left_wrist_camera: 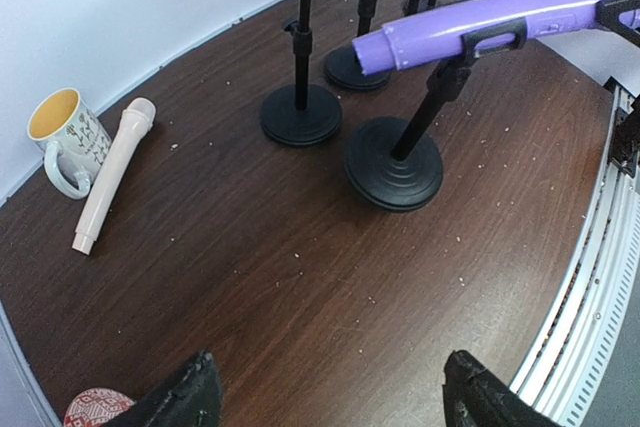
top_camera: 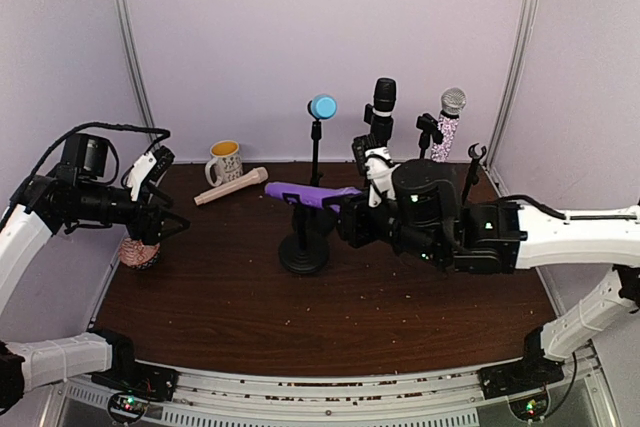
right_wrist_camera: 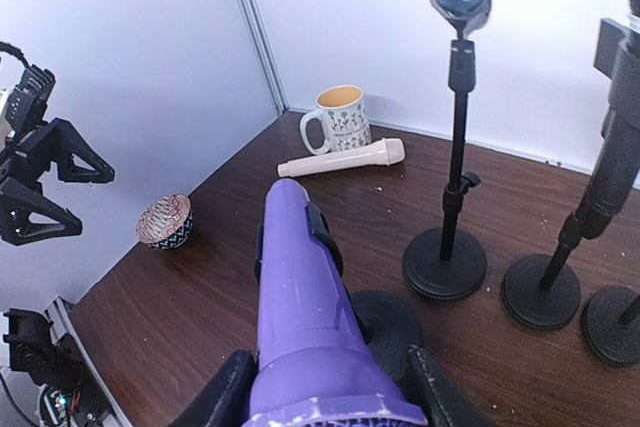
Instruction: Remove the microphone from the stand
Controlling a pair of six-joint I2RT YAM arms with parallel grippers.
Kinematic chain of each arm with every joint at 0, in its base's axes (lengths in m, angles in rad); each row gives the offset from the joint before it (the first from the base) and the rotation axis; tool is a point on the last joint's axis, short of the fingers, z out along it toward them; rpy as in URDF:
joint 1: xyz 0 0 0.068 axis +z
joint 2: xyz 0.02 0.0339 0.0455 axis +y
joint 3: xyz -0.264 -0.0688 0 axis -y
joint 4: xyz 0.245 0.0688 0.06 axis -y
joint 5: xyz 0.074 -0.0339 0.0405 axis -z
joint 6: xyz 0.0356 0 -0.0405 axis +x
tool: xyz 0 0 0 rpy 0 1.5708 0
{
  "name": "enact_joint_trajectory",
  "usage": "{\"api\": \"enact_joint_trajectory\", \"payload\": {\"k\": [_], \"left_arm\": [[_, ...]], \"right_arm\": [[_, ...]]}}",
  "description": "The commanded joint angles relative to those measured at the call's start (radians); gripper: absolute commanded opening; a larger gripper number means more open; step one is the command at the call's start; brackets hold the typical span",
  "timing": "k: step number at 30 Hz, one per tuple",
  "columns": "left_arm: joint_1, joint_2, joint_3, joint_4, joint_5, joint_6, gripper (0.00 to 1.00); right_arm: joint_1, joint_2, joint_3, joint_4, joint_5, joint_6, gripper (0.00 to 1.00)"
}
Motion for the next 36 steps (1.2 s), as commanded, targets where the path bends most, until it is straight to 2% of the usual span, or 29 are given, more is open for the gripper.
{"api": "enact_joint_trajectory", "payload": {"k": [1, 8, 11, 18, 24, 31, 34, 36], "left_arm": [[0.009, -0.014, 0.001, 0.032, -0.008, -0.001, 0.79], [0.010, -0.045, -0.016, 0.031, 0.006, -0.025, 0.81], [0.009, -0.044, -0.024, 0.034, 0.004, -0.031, 0.88], [0.010, -0.020, -0.018, 0.021, -0.012, -0.041, 0.97], [0.010, -0.017, -0.011, 0.021, -0.015, -0.051, 0.98], [0.009, -0.041, -0.027, 0.030, -0.014, -0.043, 0.97], [0.010, -0.047, -0.039, 0.035, -0.008, -0.043, 0.97], [0.009, -0.052, -0.047, 0.036, -0.007, -0.039, 0.97]], "right_arm": [[0.025, 0.070, 0.133, 0.209, 0.113, -0.046, 0.00], [0.065, 0.157, 0.185, 0.207, 0.205, -0.046, 0.00], [0.071, 0.168, 0.178, 0.211, 0.243, -0.038, 0.00], [0.099, 0.175, 0.179, 0.195, 0.337, -0.021, 0.00], [0.118, 0.191, 0.201, 0.159, 0.393, 0.003, 0.00], [0.137, 0.220, 0.265, 0.122, 0.415, -0.004, 0.11], [0.143, 0.234, 0.303, 0.098, 0.426, -0.004, 0.30], [0.148, 0.242, 0.325, 0.080, 0.431, -0.010, 0.33]]}}
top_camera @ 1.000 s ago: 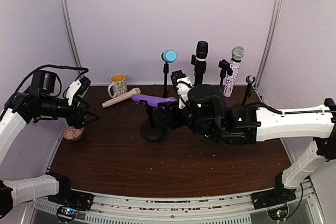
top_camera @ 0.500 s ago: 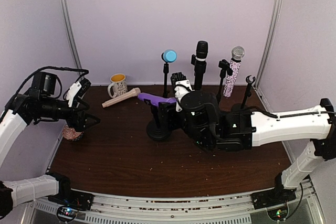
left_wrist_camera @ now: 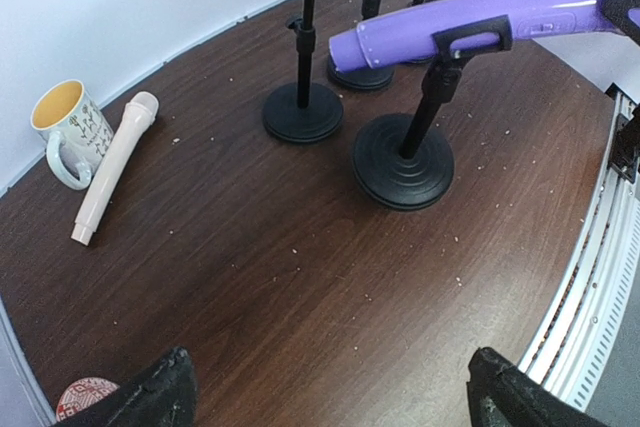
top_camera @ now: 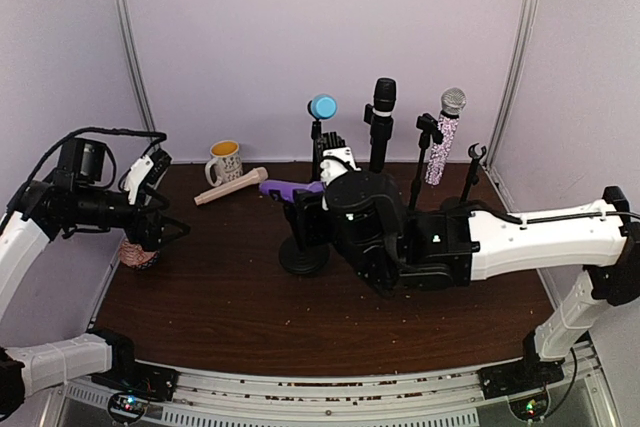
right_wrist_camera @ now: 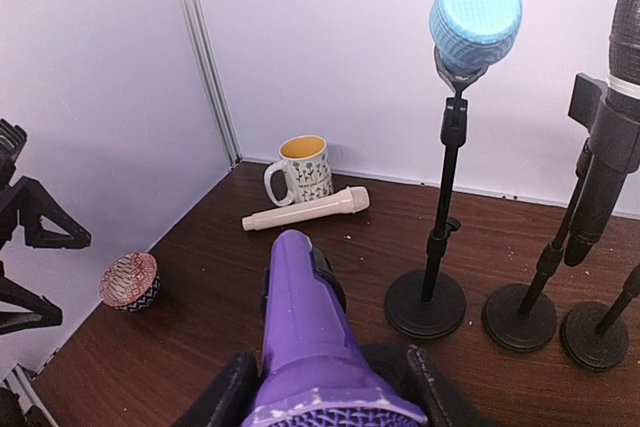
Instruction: Remove the microphone from the stand
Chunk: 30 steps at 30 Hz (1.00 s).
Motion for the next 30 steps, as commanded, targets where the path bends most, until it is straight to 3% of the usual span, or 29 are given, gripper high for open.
{"api": "enact_joint_trajectory", "payload": {"k": [1, 16, 22, 30], "left_arm": [[0.009, -0.017, -0.026, 0.036, 0.003, 0.003, 0.96], [0.009, 0.001, -0.036, 0.040, 0.022, 0.020, 0.95], [0.009, 0.009, -0.076, 0.062, 0.069, 0.038, 0.93], [0.009, 0.074, -0.062, 0.065, 0.115, 0.071, 0.89]], "right_arm": [[0.015, -0.005, 0.093, 0.045, 0.075, 0.000, 0.35], [0.015, -0.085, 0.063, 0.013, 0.001, -0.028, 0.76], [0.005, -0.137, 0.015, 0.008, -0.058, -0.020, 0.82], [-0.005, -0.241, -0.079, -0.165, -0.182, 0.036, 0.92]]}}
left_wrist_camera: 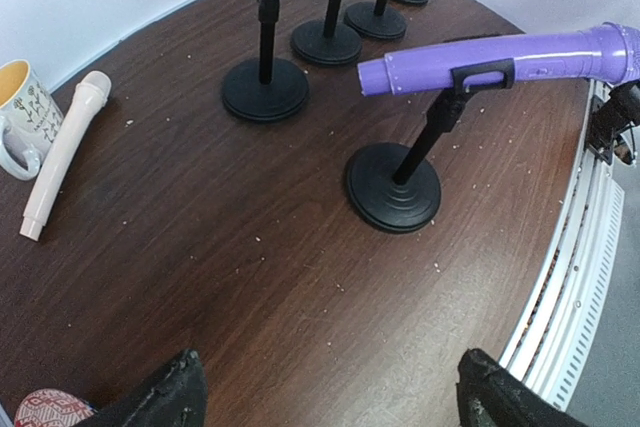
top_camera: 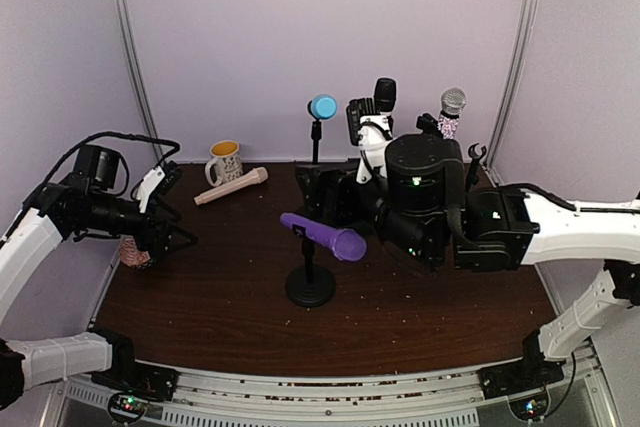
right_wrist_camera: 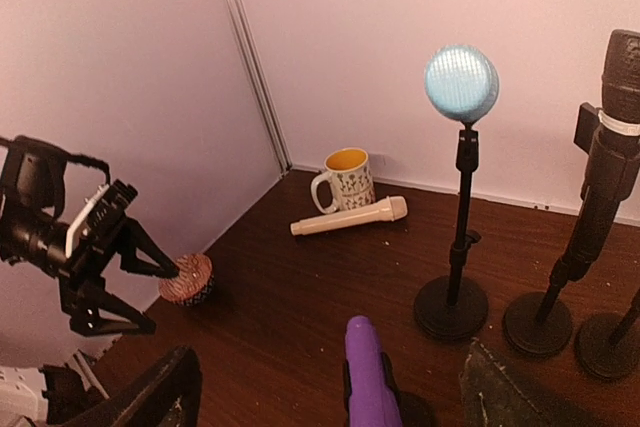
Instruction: Remove the microphone from the stand
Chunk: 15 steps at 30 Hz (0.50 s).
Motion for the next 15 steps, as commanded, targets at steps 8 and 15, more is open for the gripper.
{"api": "enact_joint_trajectory", "payload": {"k": [8, 15], "left_arm": [[-0.040, 0.009, -0.049, 0.159, 0.025, -0.029, 0.87], [-0.199, 0.004, -0.137, 0.347, -0.075, -0.082, 0.82]], "right_arm": [[-0.005, -0.275, -0.248, -0.099, -0.190, -0.036, 1.00], [0.021, -0.248, -0.305, -0.058, -0.242, -0.075, 1.00]]}}
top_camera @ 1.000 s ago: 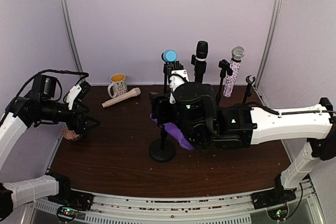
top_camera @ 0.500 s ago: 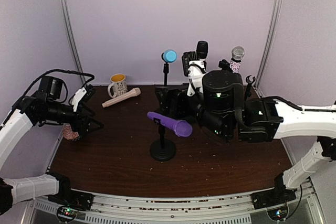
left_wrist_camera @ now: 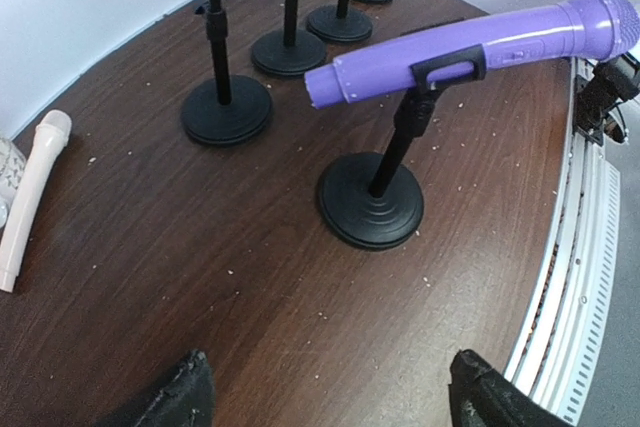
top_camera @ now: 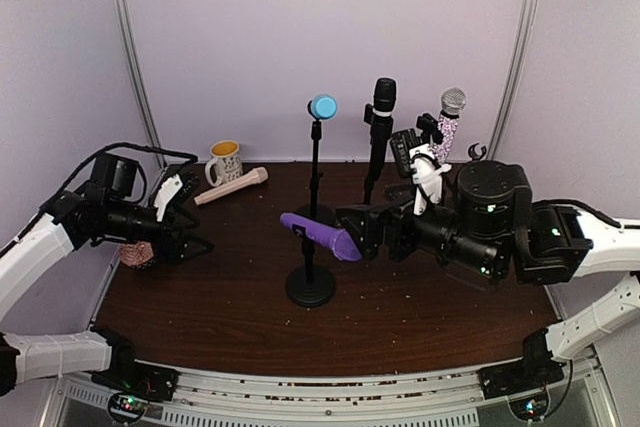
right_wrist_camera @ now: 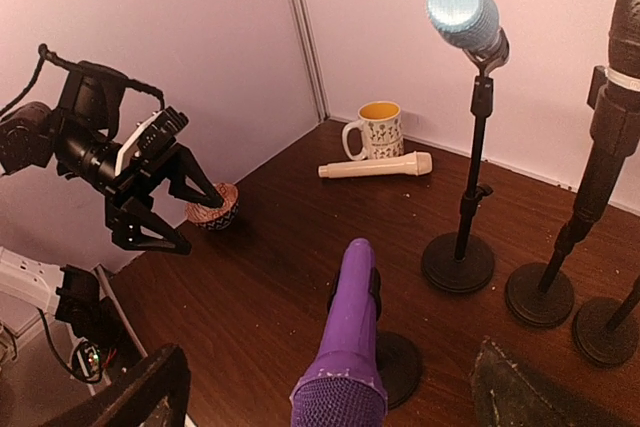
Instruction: Remove the microphone from the stand
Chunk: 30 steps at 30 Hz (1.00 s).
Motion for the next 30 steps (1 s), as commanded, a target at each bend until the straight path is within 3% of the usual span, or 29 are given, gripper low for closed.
{"api": "enact_joint_trajectory", "payload": {"k": [1, 6, 15, 21, 30], "left_arm": [[-0.088, -0.016, -0.072, 0.241, -0.062, -0.075, 0.81], [-0.199, -0.008, -0.235, 0.614, -0.105, -0.168, 0.77], [-0.338, 0.221, -0.242, 0.910, -0.224, -0.235, 0.76], [-0.405, 0.325, -0.225, 1.023, -0.271, -0.239, 0.75], [-0.476, 0.488, -0.140, 1.087, -0.316, -0.288, 0.69]], "right_arm": [[0.032, 0.058, -0.034, 0.038, -0.039, -0.047, 1.00], [0.062, 0.146, -0.051, 0.120, 0.030, -0.059, 1.00], [0.065, 0.145, -0.100, 0.179, 0.105, -0.042, 0.97], [0.064, 0.053, -0.167, 0.202, 0.122, -0.039, 0.97], [0.048, 0.093, -0.184, 0.212, 0.106, -0.035, 0.98]]}}
